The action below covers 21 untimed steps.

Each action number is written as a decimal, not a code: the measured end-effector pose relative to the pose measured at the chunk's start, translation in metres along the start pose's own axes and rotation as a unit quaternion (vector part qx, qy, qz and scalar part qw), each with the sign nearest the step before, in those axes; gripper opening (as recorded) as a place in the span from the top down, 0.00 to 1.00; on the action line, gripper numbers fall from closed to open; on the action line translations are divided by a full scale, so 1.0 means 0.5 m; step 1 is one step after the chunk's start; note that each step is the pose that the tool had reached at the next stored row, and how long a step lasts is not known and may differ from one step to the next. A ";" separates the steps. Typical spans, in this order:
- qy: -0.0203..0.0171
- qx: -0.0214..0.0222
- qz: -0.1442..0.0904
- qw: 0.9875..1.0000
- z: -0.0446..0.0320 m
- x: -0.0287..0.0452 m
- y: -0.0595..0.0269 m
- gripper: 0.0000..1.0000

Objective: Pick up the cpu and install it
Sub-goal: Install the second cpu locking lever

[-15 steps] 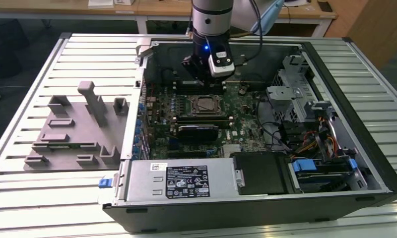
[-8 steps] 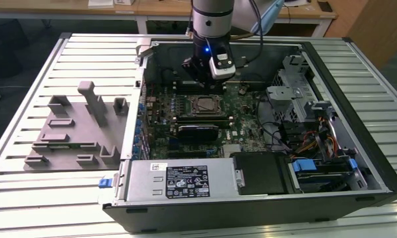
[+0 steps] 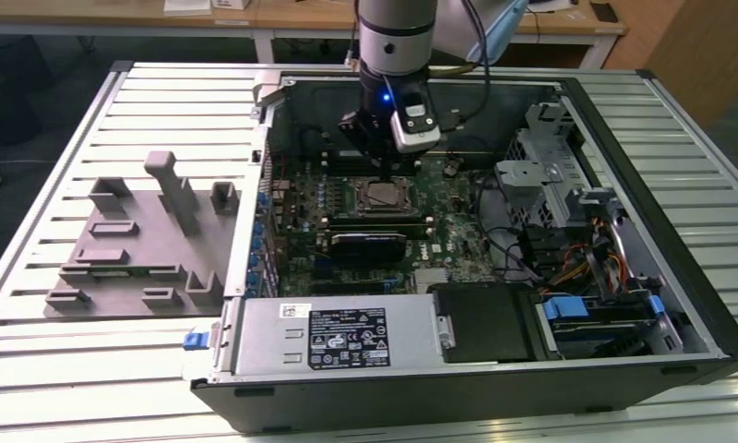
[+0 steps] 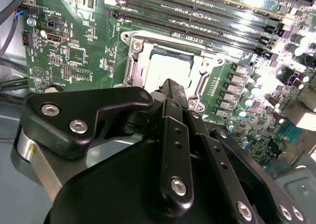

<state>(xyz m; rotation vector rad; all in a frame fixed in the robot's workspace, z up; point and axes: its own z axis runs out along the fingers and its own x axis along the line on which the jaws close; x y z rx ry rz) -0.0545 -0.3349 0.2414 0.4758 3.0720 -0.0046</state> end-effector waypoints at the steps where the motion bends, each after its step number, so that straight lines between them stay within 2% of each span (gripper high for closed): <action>1: 0.000 0.000 -0.001 1.000 0.000 -0.001 -0.002 0.89; 21: 0.000 0.000 -0.009 1.000 0.009 -0.016 -0.046 0.89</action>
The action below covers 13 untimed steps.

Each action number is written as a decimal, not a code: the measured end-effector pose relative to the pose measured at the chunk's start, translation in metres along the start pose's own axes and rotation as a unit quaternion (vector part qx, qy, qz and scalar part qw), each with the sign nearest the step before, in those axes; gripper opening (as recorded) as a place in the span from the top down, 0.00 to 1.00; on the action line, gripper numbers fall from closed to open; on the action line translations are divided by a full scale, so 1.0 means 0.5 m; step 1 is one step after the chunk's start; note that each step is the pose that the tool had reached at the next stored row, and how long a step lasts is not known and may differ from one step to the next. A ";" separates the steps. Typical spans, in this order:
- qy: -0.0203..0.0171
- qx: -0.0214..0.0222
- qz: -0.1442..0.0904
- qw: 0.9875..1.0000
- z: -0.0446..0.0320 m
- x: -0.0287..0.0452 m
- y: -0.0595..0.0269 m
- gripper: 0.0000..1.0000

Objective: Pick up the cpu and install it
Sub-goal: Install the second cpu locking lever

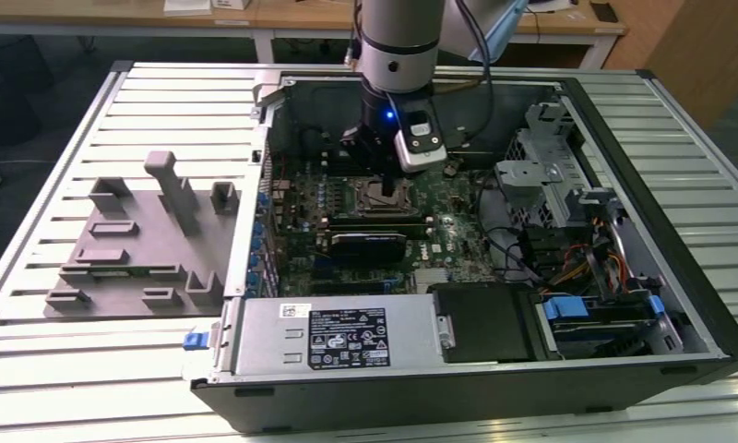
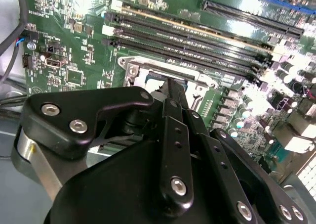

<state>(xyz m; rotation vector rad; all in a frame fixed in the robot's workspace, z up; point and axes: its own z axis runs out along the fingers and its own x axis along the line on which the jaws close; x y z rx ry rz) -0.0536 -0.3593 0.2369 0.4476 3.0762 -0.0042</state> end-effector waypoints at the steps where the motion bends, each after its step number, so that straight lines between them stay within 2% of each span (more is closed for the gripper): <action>1: 0.000 0.000 0.000 1.000 0.001 -0.001 -0.002 0.89; 13: 0.000 0.000 -0.010 1.000 0.007 -0.007 -0.024 0.89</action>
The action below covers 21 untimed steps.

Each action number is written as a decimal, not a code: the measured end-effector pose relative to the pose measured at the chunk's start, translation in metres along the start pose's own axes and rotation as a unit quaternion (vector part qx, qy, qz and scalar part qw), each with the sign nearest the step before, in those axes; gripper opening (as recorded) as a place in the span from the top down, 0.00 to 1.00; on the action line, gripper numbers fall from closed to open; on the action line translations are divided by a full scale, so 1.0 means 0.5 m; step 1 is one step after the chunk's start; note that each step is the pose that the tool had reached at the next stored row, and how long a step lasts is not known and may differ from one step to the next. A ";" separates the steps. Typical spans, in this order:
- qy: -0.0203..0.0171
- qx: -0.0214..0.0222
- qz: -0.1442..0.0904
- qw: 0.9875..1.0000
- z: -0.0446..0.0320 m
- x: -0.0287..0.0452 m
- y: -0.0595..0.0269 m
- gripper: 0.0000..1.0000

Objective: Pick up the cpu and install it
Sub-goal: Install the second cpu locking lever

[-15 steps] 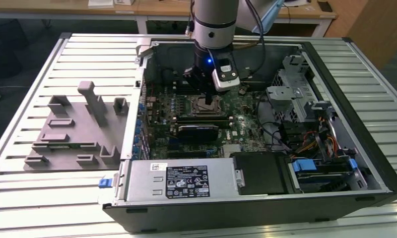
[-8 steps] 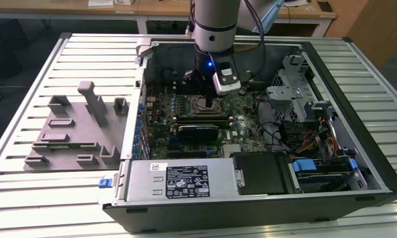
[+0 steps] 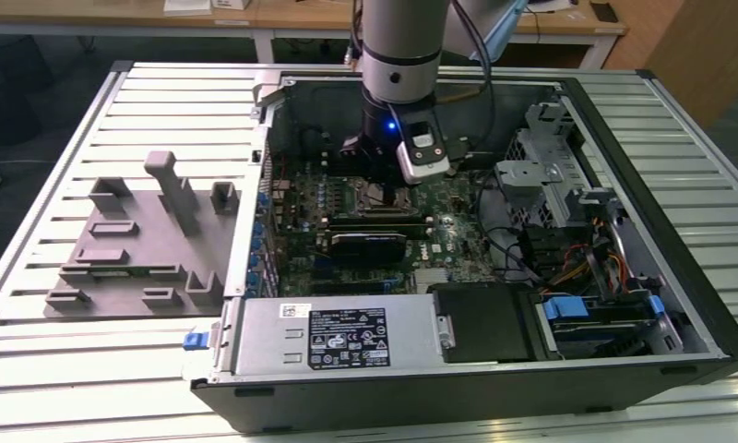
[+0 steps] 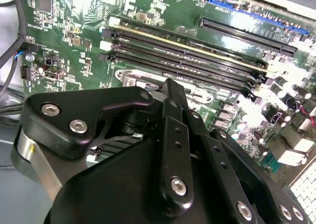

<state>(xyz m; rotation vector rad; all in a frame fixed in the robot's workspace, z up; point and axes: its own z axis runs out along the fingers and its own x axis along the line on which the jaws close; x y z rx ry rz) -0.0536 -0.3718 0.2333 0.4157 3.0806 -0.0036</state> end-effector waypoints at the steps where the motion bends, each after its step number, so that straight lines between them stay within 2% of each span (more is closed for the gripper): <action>1: 0.000 0.000 -0.003 1.000 0.001 0.000 -0.001 0.89; 5: 0.000 -0.001 -0.025 1.000 0.003 0.001 -0.002 0.89; 8: 0.000 -0.001 -0.036 0.999 0.005 0.007 -0.005 0.89; 16: 0.000 -0.001 -0.041 0.999 0.013 0.025 -0.016 0.89; 21: 0.000 -0.002 -0.043 0.999 0.014 0.028 -0.018 0.89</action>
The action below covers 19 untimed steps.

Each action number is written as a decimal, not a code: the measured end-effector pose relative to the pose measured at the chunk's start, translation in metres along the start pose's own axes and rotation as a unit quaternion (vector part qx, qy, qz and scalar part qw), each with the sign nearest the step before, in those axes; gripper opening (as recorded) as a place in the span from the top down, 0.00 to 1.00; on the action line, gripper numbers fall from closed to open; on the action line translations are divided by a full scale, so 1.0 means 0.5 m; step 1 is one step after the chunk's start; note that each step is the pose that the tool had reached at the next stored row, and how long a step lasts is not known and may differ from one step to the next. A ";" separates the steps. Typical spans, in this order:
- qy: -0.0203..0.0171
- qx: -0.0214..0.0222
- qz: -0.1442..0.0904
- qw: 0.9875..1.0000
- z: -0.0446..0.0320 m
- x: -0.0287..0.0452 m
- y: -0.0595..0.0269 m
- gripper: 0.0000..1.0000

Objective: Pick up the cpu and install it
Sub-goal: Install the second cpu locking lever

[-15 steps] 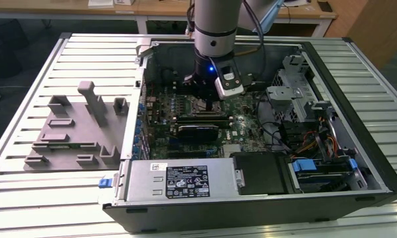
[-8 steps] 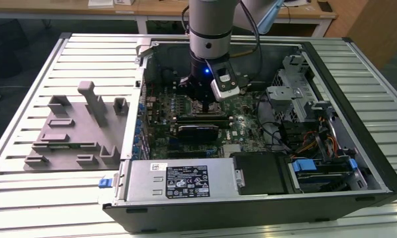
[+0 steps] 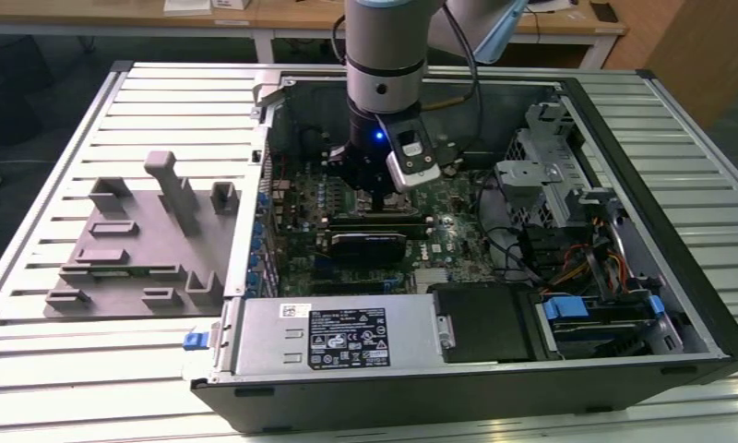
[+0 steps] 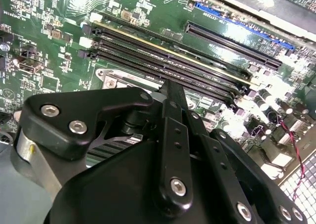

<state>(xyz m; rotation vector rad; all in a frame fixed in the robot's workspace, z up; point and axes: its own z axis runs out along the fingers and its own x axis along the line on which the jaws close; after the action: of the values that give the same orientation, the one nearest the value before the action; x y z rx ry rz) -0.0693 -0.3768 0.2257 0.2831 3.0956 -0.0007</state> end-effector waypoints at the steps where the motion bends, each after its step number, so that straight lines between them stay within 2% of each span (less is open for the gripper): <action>1: 0.000 0.000 0.000 1.000 0.000 0.000 0.000 0.89; 3: 0.001 0.000 0.000 1.000 0.000 0.000 0.000 0.89; 4: 0.003 0.000 0.000 1.000 0.001 0.000 0.000 0.89; 9: 0.019 0.004 0.000 1.000 0.010 0.000 0.000 0.89; 11: 0.024 0.005 0.000 1.000 0.012 0.000 0.000 0.89; 16: 0.025 0.005 0.000 1.000 0.012 0.000 0.000 0.89; 19: 0.025 0.003 -0.012 1.000 0.013 0.000 0.000 0.89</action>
<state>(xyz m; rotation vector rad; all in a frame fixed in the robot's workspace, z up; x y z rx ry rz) -0.0692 -0.3768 0.2190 0.2499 3.1490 -0.0045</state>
